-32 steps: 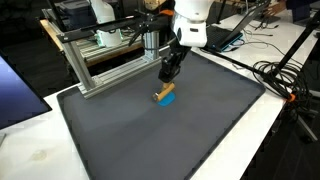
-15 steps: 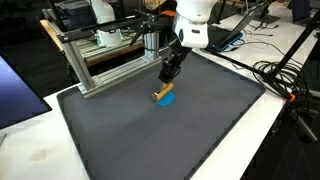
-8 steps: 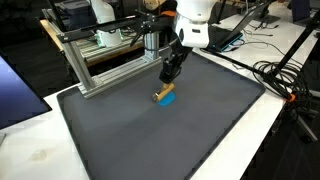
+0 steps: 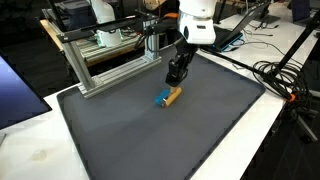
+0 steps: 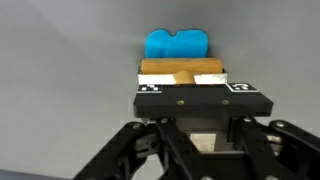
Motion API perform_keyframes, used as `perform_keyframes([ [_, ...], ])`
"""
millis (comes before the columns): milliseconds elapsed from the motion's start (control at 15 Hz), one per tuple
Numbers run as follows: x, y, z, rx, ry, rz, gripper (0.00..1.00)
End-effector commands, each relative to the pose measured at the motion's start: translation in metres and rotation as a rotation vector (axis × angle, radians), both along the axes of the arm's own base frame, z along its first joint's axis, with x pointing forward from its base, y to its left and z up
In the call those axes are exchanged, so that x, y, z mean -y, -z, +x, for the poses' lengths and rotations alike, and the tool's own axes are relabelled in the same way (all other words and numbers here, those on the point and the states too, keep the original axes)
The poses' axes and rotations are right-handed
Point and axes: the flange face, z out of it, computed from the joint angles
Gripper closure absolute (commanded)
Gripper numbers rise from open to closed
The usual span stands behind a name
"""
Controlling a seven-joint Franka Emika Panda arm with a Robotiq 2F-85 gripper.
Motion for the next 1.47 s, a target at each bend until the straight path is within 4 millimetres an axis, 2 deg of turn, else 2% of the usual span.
perform_keyframes([
  [0,0.002,0.033,0.001,0.015,0.004,0.006,0.78],
  [1400,0.005,0.054,-0.018,-0.233,-0.049,0.011,0.78],
])
